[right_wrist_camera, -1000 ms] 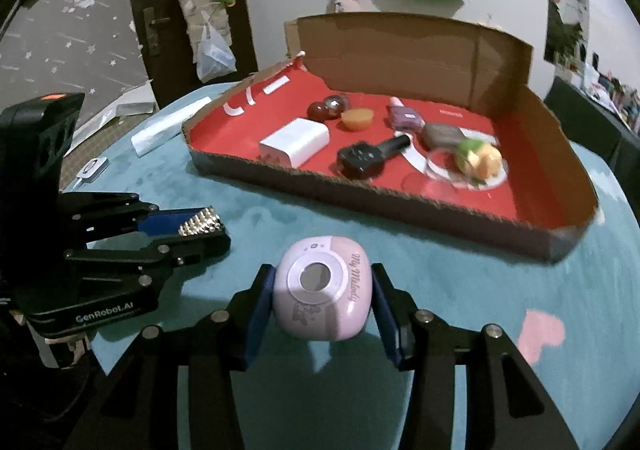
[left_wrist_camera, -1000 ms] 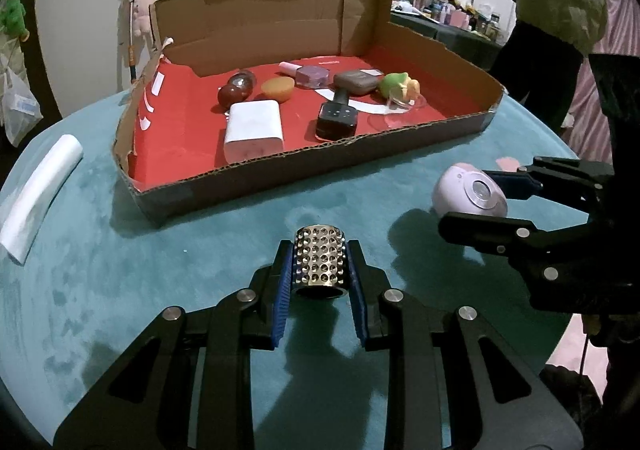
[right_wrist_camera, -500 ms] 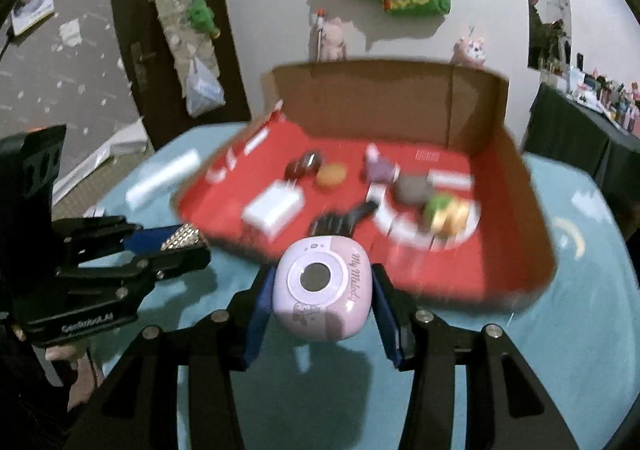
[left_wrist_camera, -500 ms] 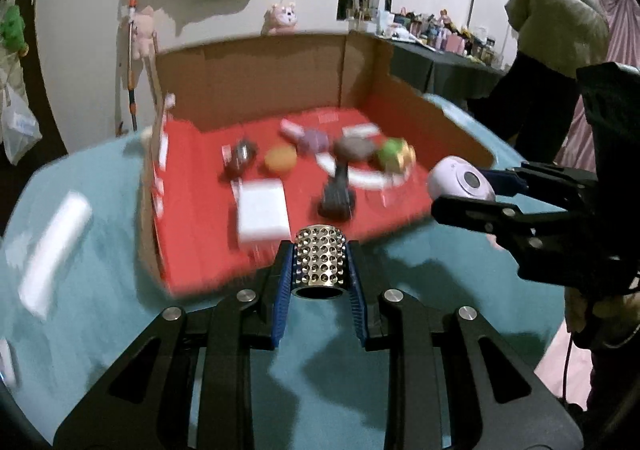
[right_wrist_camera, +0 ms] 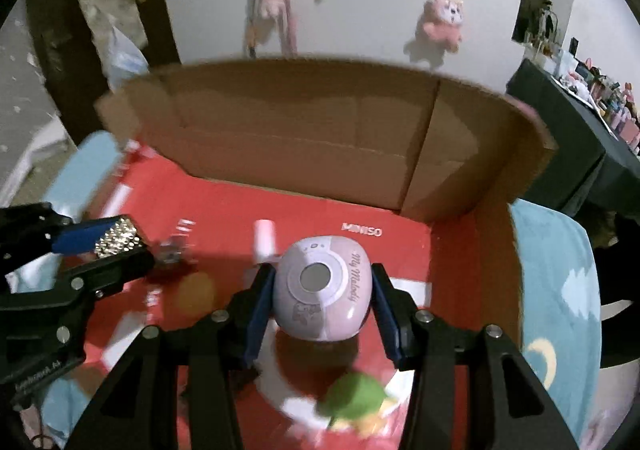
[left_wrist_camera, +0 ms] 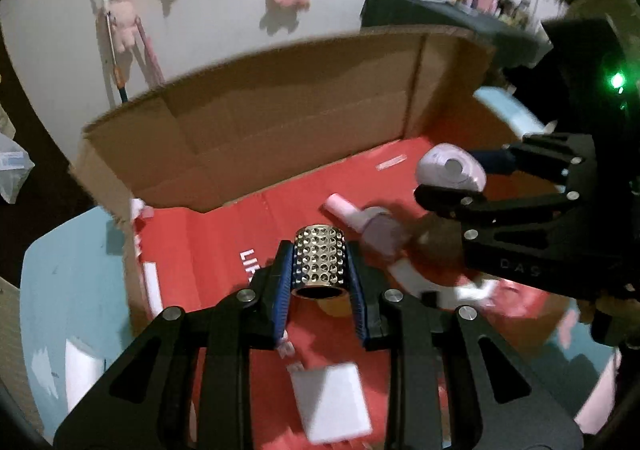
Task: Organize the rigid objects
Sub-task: 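Lift the cylinder and compact and carry them over the box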
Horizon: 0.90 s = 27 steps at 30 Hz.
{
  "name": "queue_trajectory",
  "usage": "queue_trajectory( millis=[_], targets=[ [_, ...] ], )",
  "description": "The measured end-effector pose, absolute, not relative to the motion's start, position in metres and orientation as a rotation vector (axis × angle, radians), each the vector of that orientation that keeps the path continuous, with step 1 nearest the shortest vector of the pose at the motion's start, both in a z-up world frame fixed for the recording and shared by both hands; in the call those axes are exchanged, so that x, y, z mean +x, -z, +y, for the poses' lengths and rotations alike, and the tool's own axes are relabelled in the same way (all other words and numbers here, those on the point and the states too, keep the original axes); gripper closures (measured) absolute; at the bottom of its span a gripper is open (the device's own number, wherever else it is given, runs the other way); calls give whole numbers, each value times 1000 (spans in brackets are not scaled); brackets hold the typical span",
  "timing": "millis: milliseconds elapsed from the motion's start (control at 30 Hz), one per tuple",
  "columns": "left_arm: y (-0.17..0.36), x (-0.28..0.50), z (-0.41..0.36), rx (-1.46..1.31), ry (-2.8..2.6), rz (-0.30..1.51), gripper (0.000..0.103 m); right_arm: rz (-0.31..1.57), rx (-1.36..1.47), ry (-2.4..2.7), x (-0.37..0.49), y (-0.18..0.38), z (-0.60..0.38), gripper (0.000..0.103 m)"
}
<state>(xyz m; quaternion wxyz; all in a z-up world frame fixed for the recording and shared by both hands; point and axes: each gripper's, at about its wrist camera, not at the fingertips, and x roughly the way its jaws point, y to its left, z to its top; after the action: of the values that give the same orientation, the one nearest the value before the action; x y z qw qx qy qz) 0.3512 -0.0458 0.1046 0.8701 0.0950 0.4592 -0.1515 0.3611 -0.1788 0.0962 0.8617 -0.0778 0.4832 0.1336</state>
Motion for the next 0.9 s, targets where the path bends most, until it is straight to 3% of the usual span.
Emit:
queue_trajectory(
  millis=[467,900],
  targets=[
    [-58,402,-56,243,251,1095,79,1152,-187,-208,402,-53,-184,53],
    [-43,412,-50,193,247,1124,79,1152,-164,-215,406,-58,-192,53]
  ],
)
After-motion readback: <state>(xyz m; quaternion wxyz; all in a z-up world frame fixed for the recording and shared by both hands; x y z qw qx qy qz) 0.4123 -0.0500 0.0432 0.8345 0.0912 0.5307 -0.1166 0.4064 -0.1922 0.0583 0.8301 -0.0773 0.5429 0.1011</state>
